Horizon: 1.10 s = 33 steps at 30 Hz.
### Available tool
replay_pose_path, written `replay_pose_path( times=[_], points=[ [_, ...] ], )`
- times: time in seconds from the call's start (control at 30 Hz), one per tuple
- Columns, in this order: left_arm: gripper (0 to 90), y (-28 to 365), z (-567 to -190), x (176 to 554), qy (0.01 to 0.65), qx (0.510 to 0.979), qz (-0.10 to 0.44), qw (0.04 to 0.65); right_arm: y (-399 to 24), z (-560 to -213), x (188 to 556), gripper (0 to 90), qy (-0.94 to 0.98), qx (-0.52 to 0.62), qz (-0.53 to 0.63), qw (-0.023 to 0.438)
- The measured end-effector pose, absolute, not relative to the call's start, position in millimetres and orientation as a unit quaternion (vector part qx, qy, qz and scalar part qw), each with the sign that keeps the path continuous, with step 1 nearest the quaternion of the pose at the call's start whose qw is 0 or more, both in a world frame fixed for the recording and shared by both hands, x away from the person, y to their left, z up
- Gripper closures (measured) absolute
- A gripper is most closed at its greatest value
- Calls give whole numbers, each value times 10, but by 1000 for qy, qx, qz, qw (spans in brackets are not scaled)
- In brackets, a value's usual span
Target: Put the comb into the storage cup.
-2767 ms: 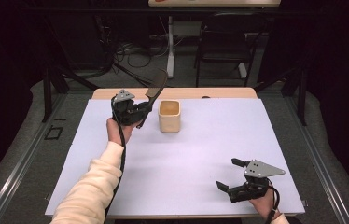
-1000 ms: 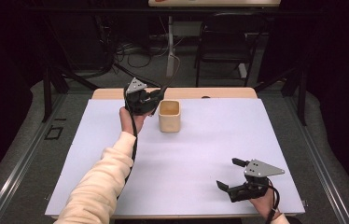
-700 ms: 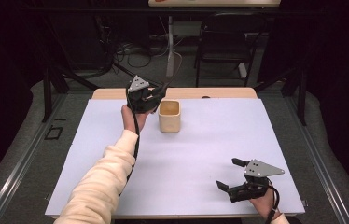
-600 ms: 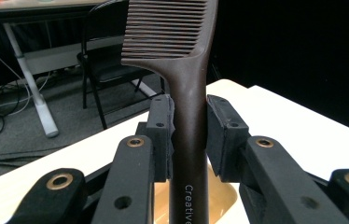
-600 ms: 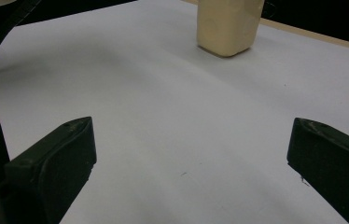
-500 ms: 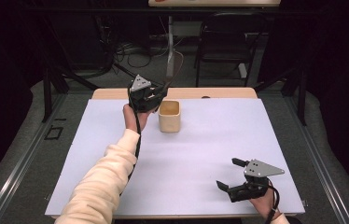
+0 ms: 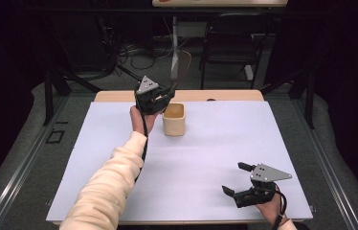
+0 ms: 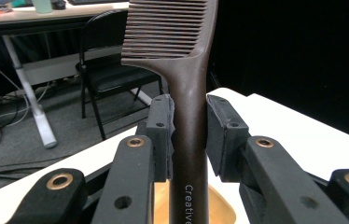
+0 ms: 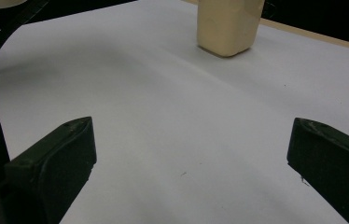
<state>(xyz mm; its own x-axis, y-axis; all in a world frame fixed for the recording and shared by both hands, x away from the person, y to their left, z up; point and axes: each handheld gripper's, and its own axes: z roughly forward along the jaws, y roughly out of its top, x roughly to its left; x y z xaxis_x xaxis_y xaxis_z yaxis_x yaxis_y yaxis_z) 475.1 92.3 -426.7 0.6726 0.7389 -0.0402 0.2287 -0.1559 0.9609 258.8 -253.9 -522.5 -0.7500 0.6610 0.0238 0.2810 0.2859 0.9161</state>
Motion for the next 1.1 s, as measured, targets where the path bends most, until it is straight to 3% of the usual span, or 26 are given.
replay_pose_path(
  times=[1.1],
  points=[
    [719, 819, -4506, 4829, 323, 686, 251, 601, -2540, -5223, 2585, 9, 780, 302, 517, 182]
  ],
)
